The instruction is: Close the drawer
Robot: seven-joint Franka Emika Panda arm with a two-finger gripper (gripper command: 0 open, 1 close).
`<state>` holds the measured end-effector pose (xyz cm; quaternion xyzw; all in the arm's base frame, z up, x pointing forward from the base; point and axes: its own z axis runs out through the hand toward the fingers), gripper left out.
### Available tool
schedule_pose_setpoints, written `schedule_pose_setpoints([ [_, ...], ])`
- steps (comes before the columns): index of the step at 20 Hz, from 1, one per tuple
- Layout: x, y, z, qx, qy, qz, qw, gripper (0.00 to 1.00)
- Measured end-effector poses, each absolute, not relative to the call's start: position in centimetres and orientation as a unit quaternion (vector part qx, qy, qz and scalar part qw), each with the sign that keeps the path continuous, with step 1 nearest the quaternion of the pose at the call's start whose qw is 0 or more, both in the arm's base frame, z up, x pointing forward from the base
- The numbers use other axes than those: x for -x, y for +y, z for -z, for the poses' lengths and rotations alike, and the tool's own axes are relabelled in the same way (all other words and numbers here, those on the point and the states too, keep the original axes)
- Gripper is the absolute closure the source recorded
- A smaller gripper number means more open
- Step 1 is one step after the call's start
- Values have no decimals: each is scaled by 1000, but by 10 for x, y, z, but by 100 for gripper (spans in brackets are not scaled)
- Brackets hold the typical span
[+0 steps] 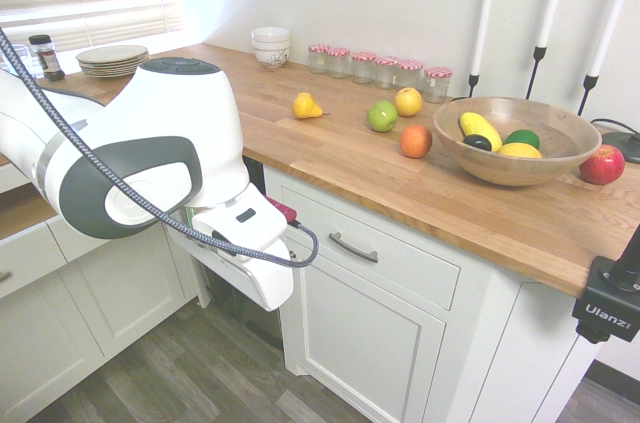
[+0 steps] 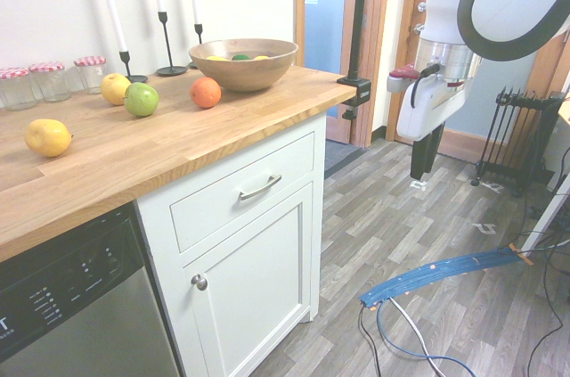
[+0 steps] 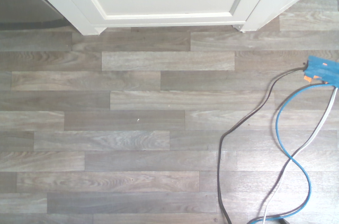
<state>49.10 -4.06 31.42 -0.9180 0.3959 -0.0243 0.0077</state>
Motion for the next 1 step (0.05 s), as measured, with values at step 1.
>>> schedule_pose_setpoints([
  [1,-491,-40,-314,918,396,24,8,0],
])
